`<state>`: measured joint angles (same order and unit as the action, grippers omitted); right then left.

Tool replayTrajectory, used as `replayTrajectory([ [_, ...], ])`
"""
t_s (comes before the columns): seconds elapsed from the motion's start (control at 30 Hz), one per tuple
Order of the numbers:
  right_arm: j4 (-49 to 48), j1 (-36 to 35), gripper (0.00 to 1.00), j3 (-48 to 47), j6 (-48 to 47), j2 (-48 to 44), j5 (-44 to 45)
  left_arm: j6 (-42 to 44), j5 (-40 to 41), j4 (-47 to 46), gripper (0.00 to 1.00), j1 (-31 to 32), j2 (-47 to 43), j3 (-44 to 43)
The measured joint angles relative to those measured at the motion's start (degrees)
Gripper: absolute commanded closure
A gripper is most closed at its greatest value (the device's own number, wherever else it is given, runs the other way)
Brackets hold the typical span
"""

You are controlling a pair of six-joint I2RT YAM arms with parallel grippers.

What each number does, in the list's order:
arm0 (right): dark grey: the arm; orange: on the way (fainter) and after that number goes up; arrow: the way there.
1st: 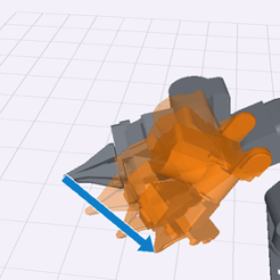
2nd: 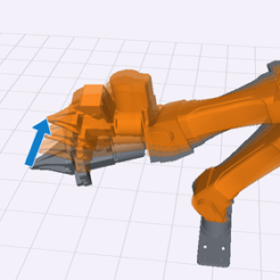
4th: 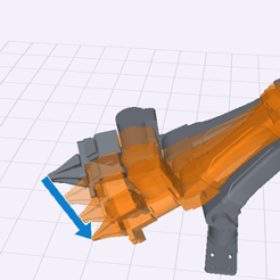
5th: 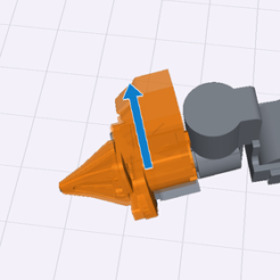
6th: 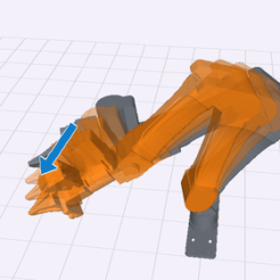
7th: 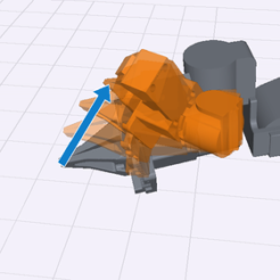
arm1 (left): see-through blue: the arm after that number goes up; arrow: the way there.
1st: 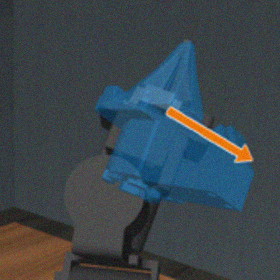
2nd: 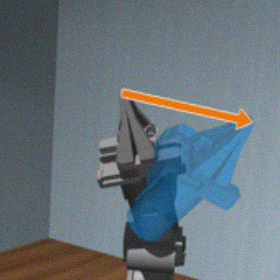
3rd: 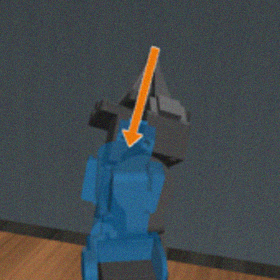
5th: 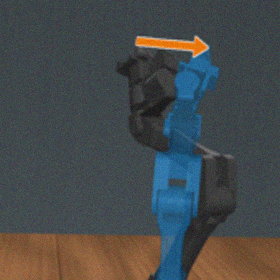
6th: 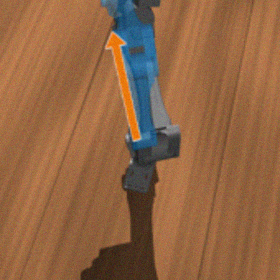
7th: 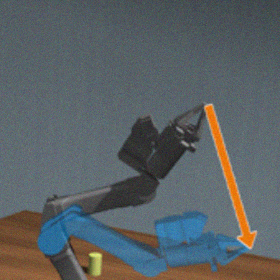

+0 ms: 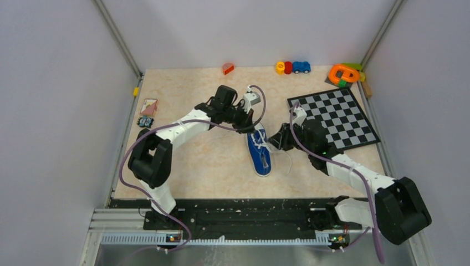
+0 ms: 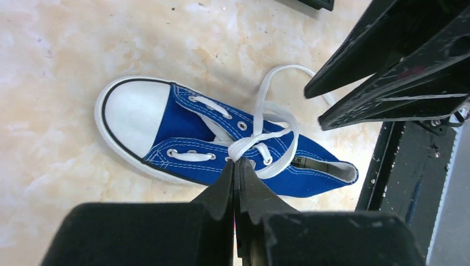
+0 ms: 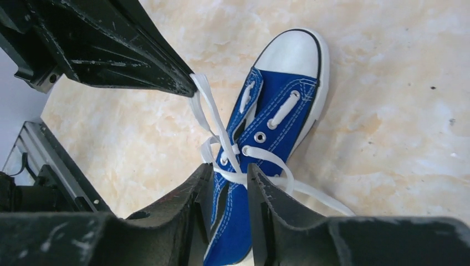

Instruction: Tie the shoes

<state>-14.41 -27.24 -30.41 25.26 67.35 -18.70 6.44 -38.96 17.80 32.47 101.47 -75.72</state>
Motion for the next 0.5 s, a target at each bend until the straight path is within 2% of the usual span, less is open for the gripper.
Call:
replayTrajectory([
  [0.13,3.17,0.20,0.61,0.85,-1.09,-3.45,2.99,-1.31,3.80,-0.55,1.00,0.00,-1.68,1.22],
  [0.17,3.80,0.24,0.55,1.27,-1.27,-4.11,3.69,-1.90,4.83,-0.74,1.00,0.00,-2.36,1.73],
  [0.2,4.72,0.33,0.37,1.90,-1.57,-4.98,4.61,-2.34,5.92,-1.05,1.00,0.00,-3.13,2.29],
  [0.23,5.25,0.39,0.26,2.25,-1.68,-5.46,5.22,-2.75,6.73,-1.25,1.00,0.00,-3.76,2.69],
  [0.27,5.95,0.44,0.23,2.58,-1.84,-5.81,5.88,-3.37,7.87,-1.49,1.00,0.00,-4.57,3.23],
  [0.3,6.80,0.44,0.23,2.75,-2.40,-5.90,6.62,-3.85,9.38,-1.51,1.00,-0.07,-5.46,3.74],
  [0.5,9.22,0.44,0.43,3.76,-5.29,-5.68,8.55,-9.64,18.69,-2.62,1.00,-1.84,-11.32,8.09],
])
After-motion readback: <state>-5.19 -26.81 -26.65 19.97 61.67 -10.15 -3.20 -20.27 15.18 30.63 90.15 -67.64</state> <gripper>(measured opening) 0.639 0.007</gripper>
